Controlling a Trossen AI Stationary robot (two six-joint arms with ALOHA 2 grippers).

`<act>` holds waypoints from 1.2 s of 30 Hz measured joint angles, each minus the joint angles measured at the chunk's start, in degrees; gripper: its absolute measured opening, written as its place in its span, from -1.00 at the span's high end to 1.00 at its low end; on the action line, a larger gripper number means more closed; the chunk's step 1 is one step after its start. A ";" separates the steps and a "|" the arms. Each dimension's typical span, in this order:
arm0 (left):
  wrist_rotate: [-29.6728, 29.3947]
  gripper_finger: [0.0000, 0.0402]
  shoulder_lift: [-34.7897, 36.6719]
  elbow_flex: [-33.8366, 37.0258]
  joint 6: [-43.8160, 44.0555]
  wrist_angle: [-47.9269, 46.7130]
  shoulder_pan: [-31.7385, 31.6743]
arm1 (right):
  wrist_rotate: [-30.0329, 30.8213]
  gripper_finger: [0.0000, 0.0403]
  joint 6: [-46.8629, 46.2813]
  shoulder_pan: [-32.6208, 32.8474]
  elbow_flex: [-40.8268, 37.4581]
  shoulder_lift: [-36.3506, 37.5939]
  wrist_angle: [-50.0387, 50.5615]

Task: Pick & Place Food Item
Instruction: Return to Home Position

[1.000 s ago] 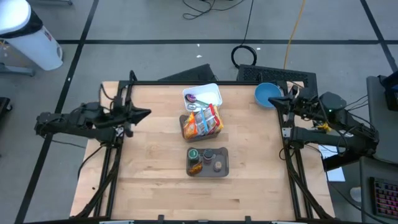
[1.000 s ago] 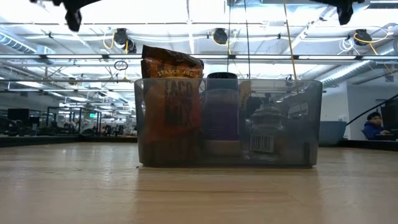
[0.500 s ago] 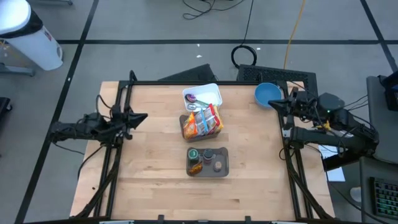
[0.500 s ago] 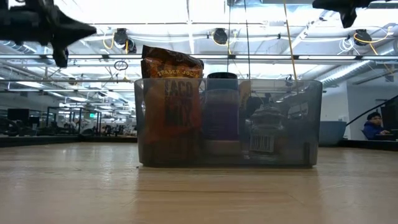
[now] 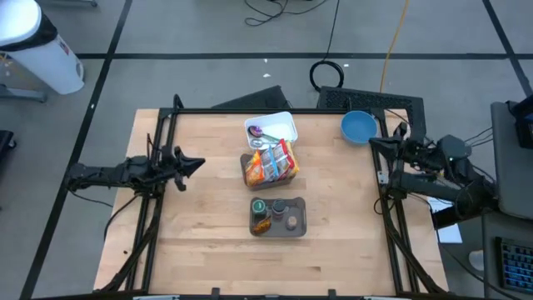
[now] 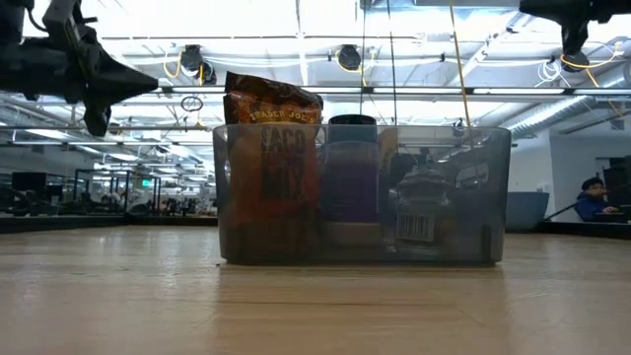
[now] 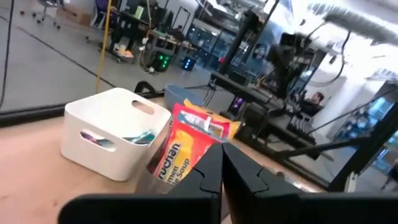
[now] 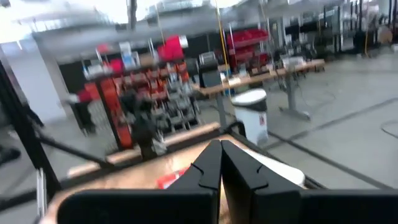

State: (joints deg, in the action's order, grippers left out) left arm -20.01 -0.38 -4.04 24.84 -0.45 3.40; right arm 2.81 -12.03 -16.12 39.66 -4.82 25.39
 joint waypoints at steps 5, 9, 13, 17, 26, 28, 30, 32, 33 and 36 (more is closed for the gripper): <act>-0.99 0.91 0.00 2.09 3.52 1.15 0.00 | -0.10 1.00 -2.08 0.00 -10.48 4.59 -10.81; -1.52 0.98 0.00 2.19 3.07 1.73 -0.26 | -0.25 1.00 -0.96 0.07 -17.72 3.21 -18.94; -1.43 0.91 0.02 2.18 3.94 1.43 -0.51 | -0.28 1.00 -2.67 0.09 -26.09 4.46 -29.13; -1.09 0.91 0.04 2.14 5.00 1.19 -0.49 | -0.11 1.00 -4.44 0.09 -32.00 4.63 -37.16; -1.00 0.88 0.02 2.10 5.29 0.81 -0.48 | -0.09 1.00 -5.95 0.09 -36.24 4.61 -41.65; -0.93 0.87 0.02 2.10 5.29 0.79 -0.48 | -0.09 1.00 -5.95 0.09 -36.28 4.65 -41.28; -0.02 0.88 0.02 2.10 4.93 0.68 -0.50 | -0.07 1.00 -5.95 0.09 -36.30 4.63 -39.52; 0.51 0.91 0.02 2.08 4.29 0.59 -0.50 | -0.07 1.00 -6.37 0.09 -36.35 4.63 -36.64; 0.52 0.94 0.02 2.08 4.00 0.59 -0.50 | -0.07 1.00 -6.95 0.09 -36.35 4.63 -34.70; 0.47 0.98 0.02 2.08 2.29 0.58 -0.50 | -0.04 1.00 -8.27 0.09 -36.39 4.61 -29.05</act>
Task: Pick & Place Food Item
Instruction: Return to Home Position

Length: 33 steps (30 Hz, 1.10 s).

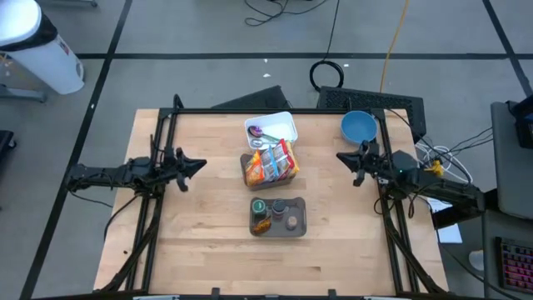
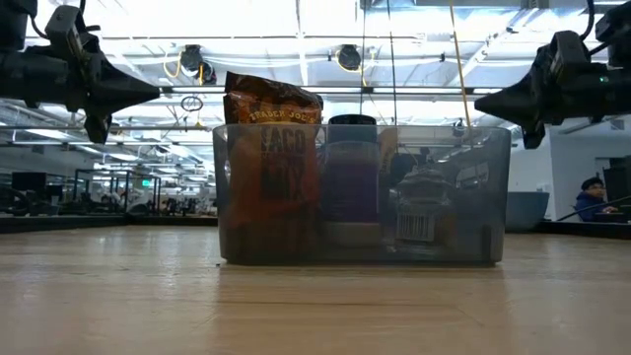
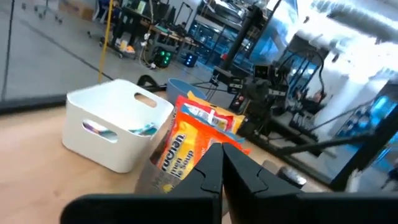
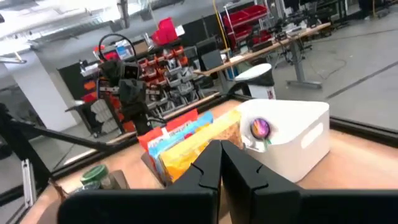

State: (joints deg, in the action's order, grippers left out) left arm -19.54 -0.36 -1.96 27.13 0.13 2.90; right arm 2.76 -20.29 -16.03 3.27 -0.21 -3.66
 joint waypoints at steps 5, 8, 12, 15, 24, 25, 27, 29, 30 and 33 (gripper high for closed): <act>0.23 0.88 0.00 0.00 -8.07 -0.03 0.00 | 0.01 1.00 1.44 0.00 -0.05 -0.02 3.76; 0.06 0.82 0.00 0.00 -12.11 -0.04 0.00 | 0.00 1.00 3.21 0.00 -0.07 -0.04 5.11; 0.03 0.81 0.00 0.00 -15.73 -0.05 0.00 | -0.24 1.00 5.01 0.00 -0.13 -0.25 6.87; 0.01 0.80 0.00 0.00 -18.14 -0.05 0.00 | -0.26 1.00 6.95 0.00 -0.13 -1.43 7.12; 0.01 0.80 0.00 0.00 -20.62 -0.05 0.00 | -0.37 1.00 7.54 0.00 -0.15 -4.08 7.08; 0.03 0.80 0.00 0.00 -21.29 -0.05 0.00 | -0.24 1.00 7.54 0.00 -0.15 -4.31 6.79; 0.03 0.80 0.00 0.00 -22.17 -0.01 0.00 | 0.19 1.00 7.54 0.00 -0.15 -4.76 5.32; 0.03 0.80 0.00 0.01 -22.37 -0.01 0.00 | 0.42 1.00 7.54 0.00 -0.15 -5.27 3.15; 0.04 0.80 0.00 0.02 -22.33 0.01 0.00 | 0.46 1.00 7.57 0.00 -0.15 -5.43 2.11; 0.05 0.80 0.00 0.02 -22.33 0.01 0.00 | 0.63 1.00 10.68 0.00 -0.15 -5.53 1.29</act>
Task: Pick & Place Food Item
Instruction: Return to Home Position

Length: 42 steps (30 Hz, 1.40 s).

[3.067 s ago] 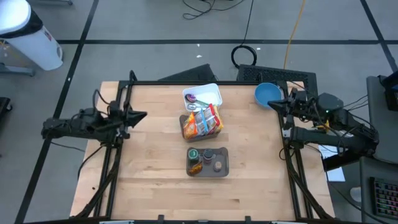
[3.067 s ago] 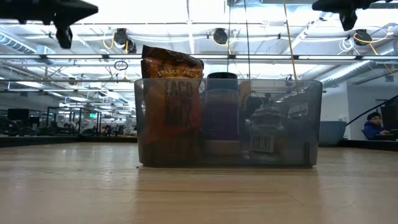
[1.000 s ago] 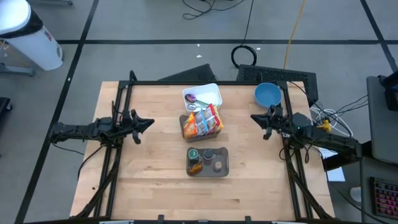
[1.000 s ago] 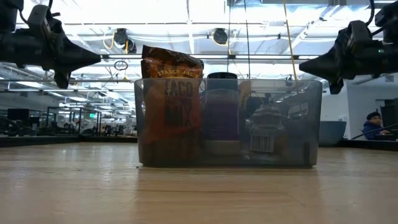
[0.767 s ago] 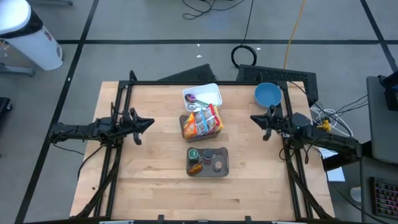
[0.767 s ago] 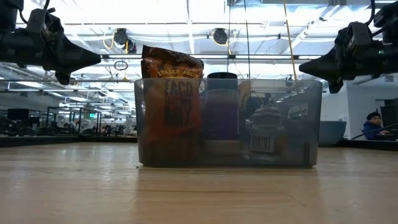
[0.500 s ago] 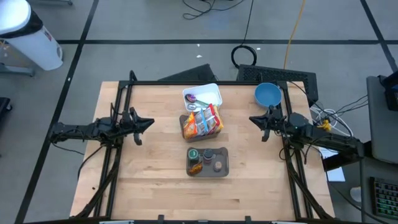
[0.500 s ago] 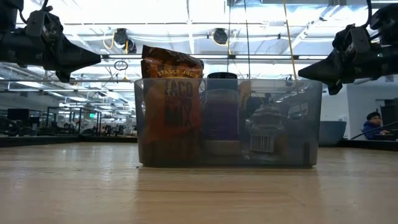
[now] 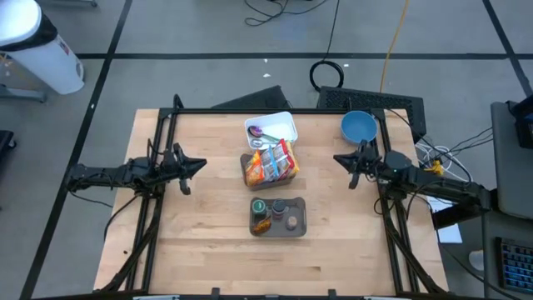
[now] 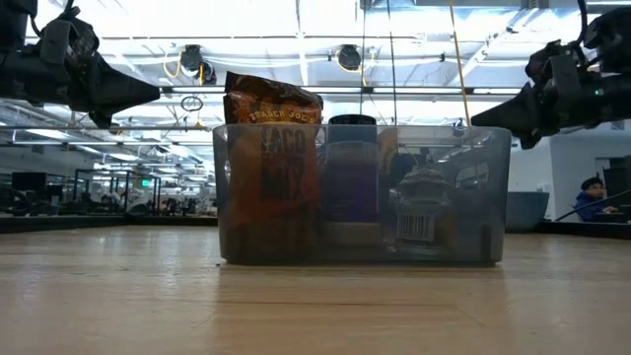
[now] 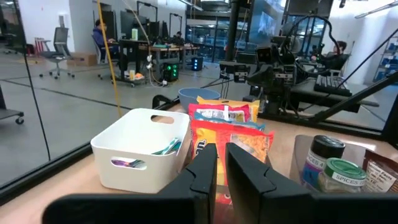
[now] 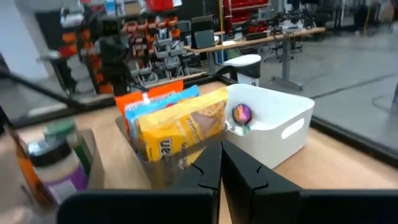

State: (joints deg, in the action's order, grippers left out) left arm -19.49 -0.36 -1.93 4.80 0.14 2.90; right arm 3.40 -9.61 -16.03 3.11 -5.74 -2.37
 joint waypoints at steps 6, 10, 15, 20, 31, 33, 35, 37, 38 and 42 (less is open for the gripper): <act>0.00 0.80 0.00 0.00 -0.04 0.02 0.00 | -0.52 1.00 5.16 0.00 -0.02 -0.60 3.66; 0.00 0.80 0.00 0.00 -0.04 0.04 0.00 | -0.37 1.00 5.18 0.00 -0.02 -1.48 0.51; 0.02 0.80 0.00 0.00 -0.06 0.06 0.00 | -0.31 1.00 2.77 0.00 -0.02 -1.55 -0.24; 0.02 0.80 0.00 0.00 -0.06 0.07 0.00 | -0.34 1.00 3.22 0.02 -0.02 -1.55 -0.49; 0.02 0.80 0.00 0.02 -0.06 0.11 0.00 | -0.41 1.00 3.24 0.01 -0.07 -1.56 -0.76; 0.02 0.80 0.00 0.02 -0.06 0.11 0.00 | -0.41 1.00 3.24 0.02 -0.07 -1.55 -0.77; 0.02 0.80 0.00 0.02 -0.06 0.11 0.02 | -0.41 1.00 3.24 0.00 -0.05 -1.55 -0.79; 0.02 0.80 0.00 0.02 -0.06 0.11 0.00 | -0.43 1.00 3.24 0.01 -0.04 -1.56 -0.79; 0.02 0.80 0.00 0.02 -0.06 0.11 0.00 | -0.44 1.00 3.24 0.01 -0.04 -1.56 -0.79; 0.02 0.80 0.00 0.02 -0.06 0.11 0.00 | -0.44 1.00 3.24 0.02 -0.04 -1.57 -0.81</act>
